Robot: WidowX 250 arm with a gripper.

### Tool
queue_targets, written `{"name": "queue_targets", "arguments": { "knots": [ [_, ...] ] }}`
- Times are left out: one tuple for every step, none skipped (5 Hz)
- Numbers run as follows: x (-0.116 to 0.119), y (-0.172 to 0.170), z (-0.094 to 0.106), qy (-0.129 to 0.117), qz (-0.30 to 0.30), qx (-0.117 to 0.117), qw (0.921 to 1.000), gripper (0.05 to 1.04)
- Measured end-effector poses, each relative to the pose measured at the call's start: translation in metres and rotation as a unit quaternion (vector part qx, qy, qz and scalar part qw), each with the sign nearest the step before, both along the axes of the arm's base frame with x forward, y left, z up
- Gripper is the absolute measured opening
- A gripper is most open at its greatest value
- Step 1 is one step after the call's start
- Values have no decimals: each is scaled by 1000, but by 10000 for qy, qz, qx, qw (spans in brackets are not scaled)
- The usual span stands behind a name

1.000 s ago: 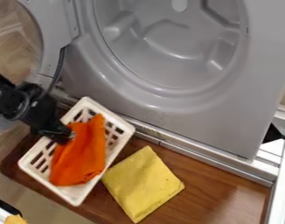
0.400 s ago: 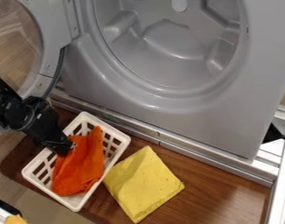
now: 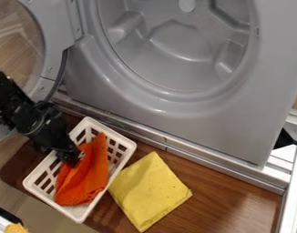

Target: Move the white basket to the left side of the table

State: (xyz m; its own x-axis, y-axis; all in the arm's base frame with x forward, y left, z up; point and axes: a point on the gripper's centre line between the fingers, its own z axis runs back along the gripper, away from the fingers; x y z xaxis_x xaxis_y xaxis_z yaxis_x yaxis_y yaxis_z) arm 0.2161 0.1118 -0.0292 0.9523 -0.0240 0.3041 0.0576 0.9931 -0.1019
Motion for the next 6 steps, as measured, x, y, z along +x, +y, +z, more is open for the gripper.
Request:
{"name": "queue_targets", "arguments": {
  "knots": [
    [2,0,12,43,-41,251,9997,927],
    [-2,-4,24,180,-141,481,9986,1010],
    [-4,-6,42,63,-275,765,9967,1006],
    [2,-16,59,-152,-612,942,9936,1001],
    [7,-30,64,-226,-959,898,9911,1001],
    [14,-38,69,-447,-1261,961,9863,1001]
  ]
}}
